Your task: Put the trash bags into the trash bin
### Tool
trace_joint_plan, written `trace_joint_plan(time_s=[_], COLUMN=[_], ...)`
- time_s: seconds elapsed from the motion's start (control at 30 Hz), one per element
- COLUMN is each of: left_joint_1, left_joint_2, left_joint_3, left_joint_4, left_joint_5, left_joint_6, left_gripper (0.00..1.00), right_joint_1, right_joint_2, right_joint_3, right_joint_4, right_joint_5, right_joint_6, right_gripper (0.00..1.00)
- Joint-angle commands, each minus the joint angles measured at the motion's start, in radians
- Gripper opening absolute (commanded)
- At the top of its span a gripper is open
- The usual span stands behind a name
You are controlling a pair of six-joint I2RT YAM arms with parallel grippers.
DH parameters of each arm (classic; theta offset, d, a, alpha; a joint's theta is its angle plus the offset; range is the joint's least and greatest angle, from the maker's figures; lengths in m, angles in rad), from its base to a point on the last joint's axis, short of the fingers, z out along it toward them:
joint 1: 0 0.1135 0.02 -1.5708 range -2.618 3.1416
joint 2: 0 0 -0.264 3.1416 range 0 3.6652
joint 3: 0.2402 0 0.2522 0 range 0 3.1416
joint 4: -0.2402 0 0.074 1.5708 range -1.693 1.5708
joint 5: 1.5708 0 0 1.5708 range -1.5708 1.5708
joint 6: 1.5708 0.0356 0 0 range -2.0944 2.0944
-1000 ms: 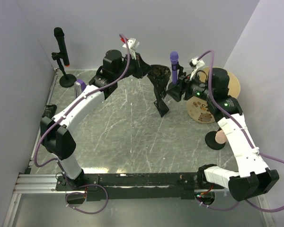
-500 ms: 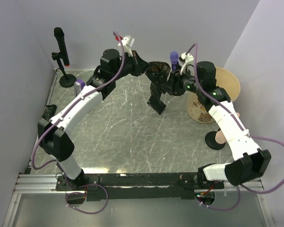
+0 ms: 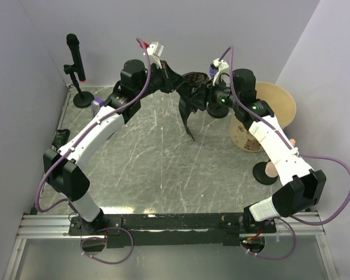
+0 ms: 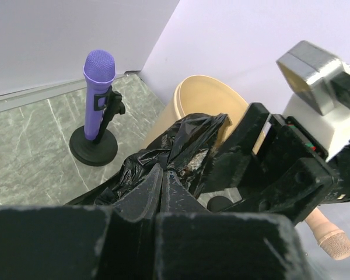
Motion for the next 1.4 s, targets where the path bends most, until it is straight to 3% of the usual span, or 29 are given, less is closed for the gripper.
trace_joint_plan(time_s=[0.0, 0.2, 0.33, 0.53, 0.57, 0.67, 0.77, 0.8, 0.83, 0.9, 0.93, 0.97, 1.0, 1.07, 1.17, 1.23, 1.37], left_joint_1=[0.000, 0.008, 0.008, 0.006, 0.008, 0.010, 0.020, 0.025, 0.031, 0.052, 0.065, 0.081, 0.100, 0.143, 0.213, 0.217, 0.215], left_joint_2=[-0.032, -0.029, -0.024, -0.023, -0.024, -0.032, -0.049, -0.052, -0.054, -0.058, -0.060, -0.063, -0.070, -0.107, -0.263, -0.361, -0.356], left_joint_3=[-0.001, -0.001, -0.001, -0.017, -0.020, -0.031, -0.048, -0.048, -0.044, -0.030, -0.024, -0.014, -0.010, -0.030, -0.222, -0.369, -0.485], left_joint_4=[0.032, 0.022, 0.044, 0.078, 0.076, 0.076, 0.088, 0.085, 0.076, 0.055, 0.038, 0.030, 0.029, 0.009, 0.070, 0.100, 0.175], left_joint_5=[0.022, -0.003, 0.032, 0.112, 0.115, 0.131, 0.158, 0.158, 0.151, 0.103, 0.039, -0.004, -0.019, -0.038, 0.063, 0.159, 0.409], left_joint_6=[-0.021, 0.001, -0.010, -0.038, -0.035, -0.019, -0.012, 0.004, 0.021, 0.066, 0.079, 0.090, 0.096, 0.116, 0.151, 0.205, 0.107], left_gripper=[0.01, 0.01, 0.01, 0.01, 0.01, 0.01, 0.01, 0.01, 0.01, 0.01, 0.06, 0.33, 0.48, 0.64, 0.67, 0.58, 0.54], right_joint_1=[0.010, 0.008, 0.008, 0.007, 0.007, 0.005, 0.000, -0.004, -0.013, -0.029, -0.044, -0.062, -0.078, -0.107, -0.128, -0.130, -0.125], right_joint_2=[0.004, -0.026, -0.021, 0.054, 0.066, 0.099, 0.114, 0.119, 0.119, 0.112, 0.111, 0.111, 0.115, 0.117, 0.122, 0.129, 0.134], right_joint_3=[0.060, 0.065, 0.054, 0.092, 0.108, 0.149, 0.177, 0.183, 0.189, 0.186, 0.184, 0.184, 0.181, 0.162, 0.120, 0.100, 0.069], right_joint_4=[0.036, 0.027, 0.035, 0.042, 0.038, 0.018, 0.004, 0.000, -0.008, -0.023, -0.030, -0.031, -0.028, 0.008, 0.108, 0.188, 0.292], right_joint_5=[0.023, 0.000, 0.061, 0.159, 0.165, 0.197, 0.219, 0.213, 0.201, 0.172, 0.126, 0.051, -0.012, -0.138, -0.282, -0.368, -0.410], right_joint_6=[0.026, 0.030, 0.043, 0.053, 0.052, 0.031, -0.012, -0.028, -0.040, -0.046, -0.025, 0.004, 0.053, 0.176, 0.323, 0.391, 0.469], right_gripper=[0.61, 0.69, 0.61, 0.59, 0.55, 0.32, 0.22, 0.16, 0.04, 0.00, 0.00, 0.00, 0.00, 0.00, 0.00, 0.00, 0.00])
